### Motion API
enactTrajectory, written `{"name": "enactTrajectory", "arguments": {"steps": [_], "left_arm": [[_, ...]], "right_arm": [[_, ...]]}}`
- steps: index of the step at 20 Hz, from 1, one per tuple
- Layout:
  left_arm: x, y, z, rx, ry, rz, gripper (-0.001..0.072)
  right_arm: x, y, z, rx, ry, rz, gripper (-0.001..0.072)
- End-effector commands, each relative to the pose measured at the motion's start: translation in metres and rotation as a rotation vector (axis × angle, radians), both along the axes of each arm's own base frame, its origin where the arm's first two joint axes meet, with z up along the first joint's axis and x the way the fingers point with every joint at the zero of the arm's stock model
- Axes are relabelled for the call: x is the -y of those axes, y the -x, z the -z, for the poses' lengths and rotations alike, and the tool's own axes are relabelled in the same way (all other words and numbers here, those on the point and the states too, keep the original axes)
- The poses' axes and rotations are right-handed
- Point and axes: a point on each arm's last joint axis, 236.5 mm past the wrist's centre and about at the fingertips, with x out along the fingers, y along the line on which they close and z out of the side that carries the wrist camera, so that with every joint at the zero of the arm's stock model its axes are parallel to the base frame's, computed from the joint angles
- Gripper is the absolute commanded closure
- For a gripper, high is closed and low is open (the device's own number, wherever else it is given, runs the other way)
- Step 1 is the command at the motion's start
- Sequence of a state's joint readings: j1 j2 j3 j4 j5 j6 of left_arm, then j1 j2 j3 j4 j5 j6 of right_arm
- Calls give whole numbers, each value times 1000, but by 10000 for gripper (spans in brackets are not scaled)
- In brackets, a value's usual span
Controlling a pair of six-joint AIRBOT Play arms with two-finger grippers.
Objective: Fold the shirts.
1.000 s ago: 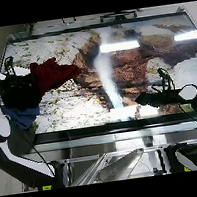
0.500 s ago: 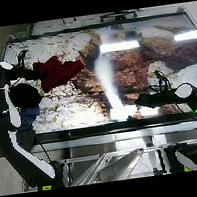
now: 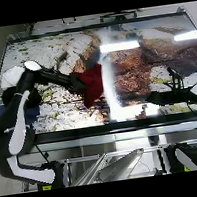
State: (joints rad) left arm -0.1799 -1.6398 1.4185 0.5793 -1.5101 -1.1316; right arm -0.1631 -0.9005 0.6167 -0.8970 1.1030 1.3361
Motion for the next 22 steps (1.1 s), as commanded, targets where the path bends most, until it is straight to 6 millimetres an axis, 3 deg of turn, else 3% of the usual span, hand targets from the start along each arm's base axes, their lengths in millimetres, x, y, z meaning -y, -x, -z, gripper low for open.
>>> {"name": "enactTrajectory", "arguments": {"steps": [1, 2, 3, 6, 9, 12, 15, 16, 17, 22], "left_arm": [[47, 71, 25, -16, -18, 35, 690], [53, 73, 31, 9, -28, 12, 563], [56, 72, 32, 29, -33, -7, 363], [44, 64, 18, 58, -20, -40, 363], [-5, 38, 3, 91, -36, -132, 363], [-76, 20, 34, 90, -176, -265, 364], [-113, 12, 78, 1, -209, -424, 363], [-115, 10, 89, -10, -196, -447, 202], [-112, 6, 99, -40, -177, -480, -10], [-68, 12, 131, -153, -133, -359, -10]], "right_arm": [[23, -1, -4, 27, 13, 23, 170], [21, -3, -4, 38, 11, 10, 160], [16, -4, -4, 44, -7, -5, 160], [-7, -7, -7, 45, -88, -42, 160], [-48, -9, -16, 84, -174, -131, 159], [-90, -12, 11, 93, -131, -233, 159], [-128, -13, 44, 77, -142, -295, 159], [-141, -13, 48, 71, -185, -301, 158], [-150, -15, 50, 66, -232, -298, 158], [-160, -21, 65, 27, -286, -281, 162]]}}
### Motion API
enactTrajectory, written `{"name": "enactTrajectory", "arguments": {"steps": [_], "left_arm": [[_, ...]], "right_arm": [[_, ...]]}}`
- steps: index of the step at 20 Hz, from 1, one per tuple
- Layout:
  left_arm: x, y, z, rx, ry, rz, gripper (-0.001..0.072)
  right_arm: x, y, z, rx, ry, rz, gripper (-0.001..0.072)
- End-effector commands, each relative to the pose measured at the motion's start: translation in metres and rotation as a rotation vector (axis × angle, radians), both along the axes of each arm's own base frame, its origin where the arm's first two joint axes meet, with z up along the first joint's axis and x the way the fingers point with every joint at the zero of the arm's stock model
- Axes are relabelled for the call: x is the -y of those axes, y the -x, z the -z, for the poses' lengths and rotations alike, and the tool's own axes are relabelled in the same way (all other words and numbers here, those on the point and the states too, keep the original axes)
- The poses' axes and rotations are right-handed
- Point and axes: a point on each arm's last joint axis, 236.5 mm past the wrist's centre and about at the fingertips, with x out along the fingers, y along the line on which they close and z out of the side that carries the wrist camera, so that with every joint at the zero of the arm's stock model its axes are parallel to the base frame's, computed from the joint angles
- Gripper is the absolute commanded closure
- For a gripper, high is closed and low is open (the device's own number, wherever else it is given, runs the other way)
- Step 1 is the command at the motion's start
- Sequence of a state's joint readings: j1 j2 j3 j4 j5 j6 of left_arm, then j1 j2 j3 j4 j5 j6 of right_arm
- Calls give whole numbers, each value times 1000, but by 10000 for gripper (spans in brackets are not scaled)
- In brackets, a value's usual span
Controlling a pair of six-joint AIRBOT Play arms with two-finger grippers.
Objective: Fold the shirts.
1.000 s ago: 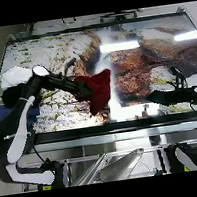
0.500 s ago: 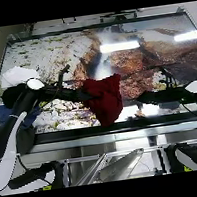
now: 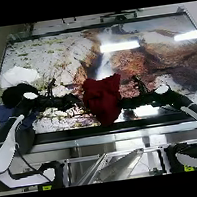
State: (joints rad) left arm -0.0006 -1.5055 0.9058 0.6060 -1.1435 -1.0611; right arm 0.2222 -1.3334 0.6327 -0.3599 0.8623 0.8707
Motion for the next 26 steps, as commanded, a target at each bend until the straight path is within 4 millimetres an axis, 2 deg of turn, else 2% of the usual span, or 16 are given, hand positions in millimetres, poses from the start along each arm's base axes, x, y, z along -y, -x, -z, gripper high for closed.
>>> {"name": "enactTrajectory", "arguments": {"steps": [1, 2, 5, 6, 7, 8, 9, 12, 14, 15, 17, 19, 20, 23, 25, 26], "left_arm": [[33, 2, 16, -41, 59, 98, -9], [45, 3, 14, -35, 83, 153, -8], [79, 5, 2, -13, 131, 272, 12], [85, 5, 0, -2, 132, 291, 129], [90, 4, -3, 12, 131, 306, 377], [94, 3, -6, 23, 132, 314, 622], [95, 0, -9, 33, 132, 317, 709], [89, -4, -16, 37, 142, 308, 713], [79, -7, -32, 57, 156, 301, 713], [73, -11, -45, 89, 158, 288, 714], [61, -20, -87, 193, 166, 255, 713], [54, -21, -153, 318, 228, 223, 714], [53, -16, -193, 389, 263, 229, 713], [56, 13, -305, 596, 291, 280, 711], [60, 37, -371, 763, 287, 291, 700], [61, 50, -406, 860, 288, 277, 690]], "right_arm": [[-10, -6, 7, -12, -38, 13, 192], [-12, -8, 4, -6, -50, 18, 290], [-16, -13, -3, 15, -84, 29, 373], [-16, -12, -4, 18, -89, 24, 530], [-16, -11, -4, 18, -86, 21, 603], [-16, -11, -4, 18, -87, 19, 610], [-17, -10, -5, 29, -89, 6, 690], [-16, -11, -6, 42, -87, 1, 692], [-8, -17, -22, 74, -117, 1, 692], [-2, -24, -39, 98, -151, 7, 692], [18, -42, -104, 202, -250, 7, 692], [40, -51, -183, 350, -308, -1, 692], [48, -49, -228, 448, -321, -17, 692], [52, -13, -346, 750, -309, -78, 692], [48, 23, -401, 920, -285, -104, 692], [46, 39, -421, 980, -278, -99, 692]]}}
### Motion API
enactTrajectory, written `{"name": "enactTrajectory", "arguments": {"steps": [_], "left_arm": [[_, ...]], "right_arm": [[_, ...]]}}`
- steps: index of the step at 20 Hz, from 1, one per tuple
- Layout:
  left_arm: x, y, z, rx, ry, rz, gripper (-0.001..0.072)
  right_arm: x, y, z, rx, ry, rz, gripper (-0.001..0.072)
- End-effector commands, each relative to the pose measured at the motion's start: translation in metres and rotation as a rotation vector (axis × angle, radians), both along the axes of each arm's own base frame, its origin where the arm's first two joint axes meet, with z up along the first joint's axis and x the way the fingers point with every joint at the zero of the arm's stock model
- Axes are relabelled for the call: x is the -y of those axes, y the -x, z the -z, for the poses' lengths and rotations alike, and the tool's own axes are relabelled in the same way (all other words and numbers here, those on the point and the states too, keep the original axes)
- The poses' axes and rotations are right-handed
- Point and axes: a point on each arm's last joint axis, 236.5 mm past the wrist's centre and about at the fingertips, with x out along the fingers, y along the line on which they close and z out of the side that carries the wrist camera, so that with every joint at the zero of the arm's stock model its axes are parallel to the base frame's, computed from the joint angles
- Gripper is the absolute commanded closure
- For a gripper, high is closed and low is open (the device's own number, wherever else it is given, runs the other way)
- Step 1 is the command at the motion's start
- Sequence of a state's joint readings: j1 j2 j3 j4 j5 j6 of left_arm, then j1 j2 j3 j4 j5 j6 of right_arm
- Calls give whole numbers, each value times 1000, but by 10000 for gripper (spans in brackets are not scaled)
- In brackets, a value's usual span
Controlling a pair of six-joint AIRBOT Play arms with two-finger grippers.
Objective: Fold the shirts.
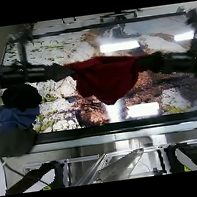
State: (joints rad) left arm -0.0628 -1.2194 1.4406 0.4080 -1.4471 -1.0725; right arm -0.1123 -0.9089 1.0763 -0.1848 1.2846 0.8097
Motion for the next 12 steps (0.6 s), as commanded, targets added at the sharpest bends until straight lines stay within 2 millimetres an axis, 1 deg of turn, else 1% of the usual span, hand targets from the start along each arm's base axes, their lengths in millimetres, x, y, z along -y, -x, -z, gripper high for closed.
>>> {"name": "enactTrajectory", "arguments": {"steps": [1, 2, 3, 4, 5, 6, 7, 8, 10, 12], "left_arm": [[0, 54, -127, 292, 81, -51, 690], [-2, 65, -155, 374, 107, -84, 690], [-6, 76, -181, 460, 123, -118, 690], [-11, 81, -196, 524, 110, -154, 690], [-19, 76, -200, 554, 70, -201, 689], [-24, 65, -194, 535, 31, -235, 689], [-26, 51, -176, 481, -10, -244, 689], [-25, 35, -153, 412, -39, -227, 689], [-15, 0, -88, 222, -85, -177, 689], [-5, -33, -11, 35, -128, -133, 691]], "right_arm": [[-3, 70, -93, 264, 9, 24, 692], [-3, 82, -108, 323, 8, 52, 692], [-1, 91, -118, 369, 8, 83, 692], [4, 91, -121, 402, 33, 133, 692], [9, 85, -115, 398, 73, 172, 692], [15, 74, -103, 343, 99, 199, 692], [18, 61, -87, 280, 122, 208, 691], [20, 48, -70, 214, 130, 198, 691], [22, 17, -23, 58, 128, 166, 691], [23, -14, 37, -123, 124, 147, 690]]}}
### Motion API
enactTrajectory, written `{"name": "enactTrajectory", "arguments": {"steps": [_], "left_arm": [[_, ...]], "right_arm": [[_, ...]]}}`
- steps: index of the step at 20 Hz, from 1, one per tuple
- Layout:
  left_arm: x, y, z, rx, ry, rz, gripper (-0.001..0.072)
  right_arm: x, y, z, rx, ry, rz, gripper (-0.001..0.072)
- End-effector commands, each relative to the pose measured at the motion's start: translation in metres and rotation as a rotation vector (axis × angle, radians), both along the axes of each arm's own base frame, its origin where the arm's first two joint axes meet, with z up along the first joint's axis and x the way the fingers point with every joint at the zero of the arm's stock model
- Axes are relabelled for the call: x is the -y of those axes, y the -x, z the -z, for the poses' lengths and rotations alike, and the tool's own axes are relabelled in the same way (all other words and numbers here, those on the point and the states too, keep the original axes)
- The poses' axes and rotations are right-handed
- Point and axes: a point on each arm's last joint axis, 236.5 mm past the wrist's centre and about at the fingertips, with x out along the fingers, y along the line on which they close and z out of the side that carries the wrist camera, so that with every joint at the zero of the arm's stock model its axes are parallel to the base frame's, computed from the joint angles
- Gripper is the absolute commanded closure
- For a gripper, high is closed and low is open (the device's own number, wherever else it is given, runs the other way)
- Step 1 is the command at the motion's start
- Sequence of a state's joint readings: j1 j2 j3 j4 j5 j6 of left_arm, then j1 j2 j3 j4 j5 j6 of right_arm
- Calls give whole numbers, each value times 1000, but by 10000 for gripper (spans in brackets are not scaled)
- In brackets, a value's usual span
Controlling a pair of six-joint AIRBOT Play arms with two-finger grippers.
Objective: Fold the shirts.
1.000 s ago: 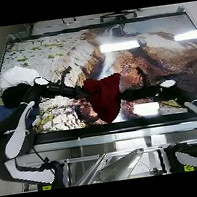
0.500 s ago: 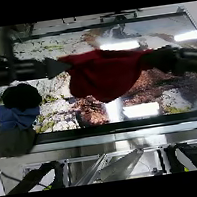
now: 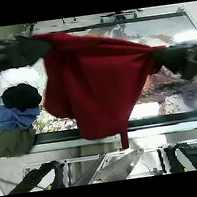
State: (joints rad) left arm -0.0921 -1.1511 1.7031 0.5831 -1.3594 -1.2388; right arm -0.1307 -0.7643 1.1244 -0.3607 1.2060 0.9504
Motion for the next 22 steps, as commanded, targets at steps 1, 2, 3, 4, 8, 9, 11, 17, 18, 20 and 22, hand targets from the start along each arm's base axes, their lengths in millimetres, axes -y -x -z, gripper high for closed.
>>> {"name": "enactTrajectory", "arguments": {"steps": [1, 2, 3, 4, 8, 9, 11, 17, 18, 20, 22], "left_arm": [[13, -47, 120, -286, -74, 45, 692], [19, -58, 157, -354, -88, 58, 692], [23, -68, 196, -407, -106, 73, 693], [27, -79, 227, -438, -120, 83, 692], [22, -120, 309, -548, -122, 5, -13], [13, -123, 314, -566, -127, 11, -12], [-16, -118, 311, -615, -159, 56, -10], [-54, -53, 348, -923, -197, 65, -9], [-50, -40, 364, -949, -199, 51, -8], [-36, -10, 396, -1016, -216, 40, 12], [-21, 17, 422, -1068, -251, 44, 10]], "right_arm": [[3, -43, 99, -287, 4, -12, 690], [0, -52, 134, -362, 13, -32, 691], [-2, -61, 166, -424, 20, -44, 690], [-3, -71, 196, -472, 30, -44, 690], [16, -136, 277, -545, 19, 100, 276], [24, -146, 277, -538, 23, 113, 232], [53, -158, 260, -504, 30, 147, 233], [167, -98, 278, -721, 151, 320, 233], [176, -85, 293, -771, 155, 344, 232], [181, -71, 320, -833, 134, 384, 232], [178, -64, 341, -869, 125, 407, 232]]}}
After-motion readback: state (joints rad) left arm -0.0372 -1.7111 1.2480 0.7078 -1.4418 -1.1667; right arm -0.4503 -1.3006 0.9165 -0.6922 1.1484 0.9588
